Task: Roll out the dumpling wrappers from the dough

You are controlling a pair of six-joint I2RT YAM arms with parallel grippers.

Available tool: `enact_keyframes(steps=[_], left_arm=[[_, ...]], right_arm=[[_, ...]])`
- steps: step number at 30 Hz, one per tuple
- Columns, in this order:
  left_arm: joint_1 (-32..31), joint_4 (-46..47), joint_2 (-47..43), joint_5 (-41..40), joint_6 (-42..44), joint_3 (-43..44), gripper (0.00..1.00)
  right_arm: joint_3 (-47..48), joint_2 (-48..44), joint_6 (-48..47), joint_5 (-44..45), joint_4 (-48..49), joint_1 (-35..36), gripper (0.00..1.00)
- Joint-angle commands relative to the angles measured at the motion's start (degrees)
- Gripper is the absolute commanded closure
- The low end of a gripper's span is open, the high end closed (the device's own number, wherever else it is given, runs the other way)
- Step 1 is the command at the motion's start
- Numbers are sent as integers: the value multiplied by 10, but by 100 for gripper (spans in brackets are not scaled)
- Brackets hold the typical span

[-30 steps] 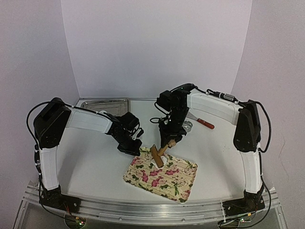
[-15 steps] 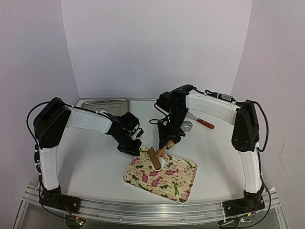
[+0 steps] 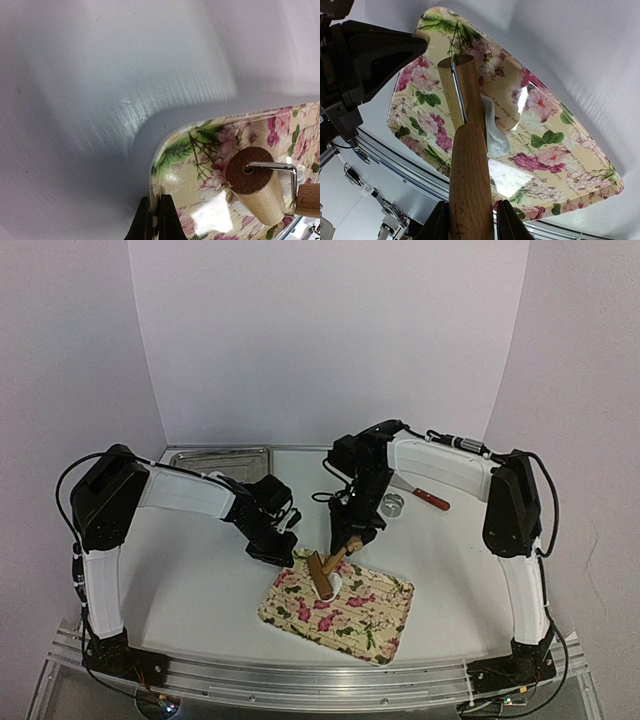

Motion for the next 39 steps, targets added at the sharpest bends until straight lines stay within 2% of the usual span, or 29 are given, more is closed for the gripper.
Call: enact_keyframes(steps=[1,26,31,39], left_arm=[[-3,28,14,14,9,25,100],[-3,31,13,13,8,22,100],[-1,33,5,5,6,15,100],[5,53,-23,-7,9,-15,100]], right_arm=[[-75,147,5,103,-17,41,100],[-75,152,34,137,-2,44,100],[-71,110,14,124,0,48,100],[-81,-42,-37,5,4,74,100]])
